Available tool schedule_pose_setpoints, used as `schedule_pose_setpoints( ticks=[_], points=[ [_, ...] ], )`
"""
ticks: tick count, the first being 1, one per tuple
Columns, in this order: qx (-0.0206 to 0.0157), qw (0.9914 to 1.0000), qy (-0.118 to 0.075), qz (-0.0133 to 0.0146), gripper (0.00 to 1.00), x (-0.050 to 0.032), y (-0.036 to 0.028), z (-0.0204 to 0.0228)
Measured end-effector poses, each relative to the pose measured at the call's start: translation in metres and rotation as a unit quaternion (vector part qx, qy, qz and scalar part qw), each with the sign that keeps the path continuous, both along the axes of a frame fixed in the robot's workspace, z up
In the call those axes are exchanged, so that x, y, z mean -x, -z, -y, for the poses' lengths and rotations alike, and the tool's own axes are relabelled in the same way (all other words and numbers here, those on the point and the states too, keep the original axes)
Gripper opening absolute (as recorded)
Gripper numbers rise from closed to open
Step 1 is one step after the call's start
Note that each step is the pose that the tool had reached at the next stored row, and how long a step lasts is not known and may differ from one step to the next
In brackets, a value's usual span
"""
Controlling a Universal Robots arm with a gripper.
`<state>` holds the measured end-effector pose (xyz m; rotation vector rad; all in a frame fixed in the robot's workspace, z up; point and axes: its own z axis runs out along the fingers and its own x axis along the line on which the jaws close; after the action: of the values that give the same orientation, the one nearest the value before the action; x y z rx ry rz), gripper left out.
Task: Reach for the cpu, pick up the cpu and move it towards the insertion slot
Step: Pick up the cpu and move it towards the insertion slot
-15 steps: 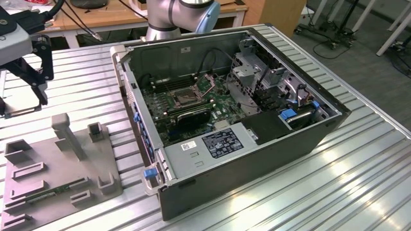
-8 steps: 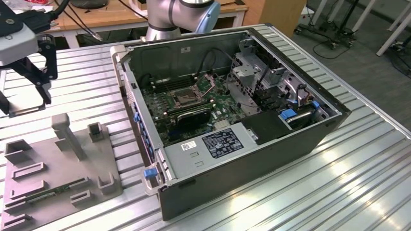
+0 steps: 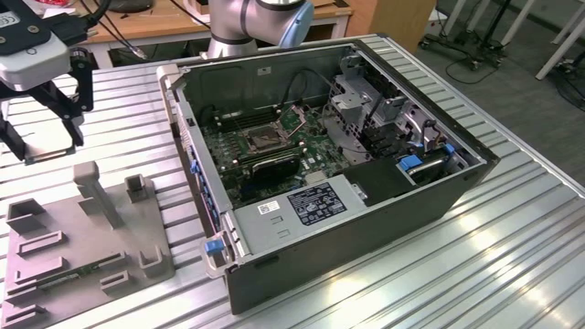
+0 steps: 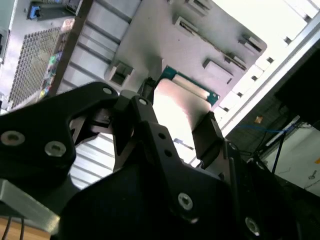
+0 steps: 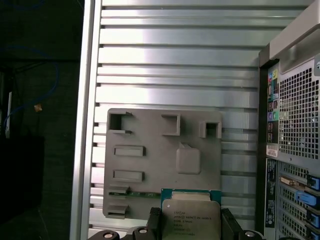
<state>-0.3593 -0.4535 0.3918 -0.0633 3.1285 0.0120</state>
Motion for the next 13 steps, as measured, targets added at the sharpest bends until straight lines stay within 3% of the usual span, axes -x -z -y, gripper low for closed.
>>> schedule_pose_setpoints(
  ticks=[13],
  points=[
    [0.0015, 1.00000, 0.000, 0.0000, 0.55, -0.0023, -0.0045, 0.0000]
  ],
)
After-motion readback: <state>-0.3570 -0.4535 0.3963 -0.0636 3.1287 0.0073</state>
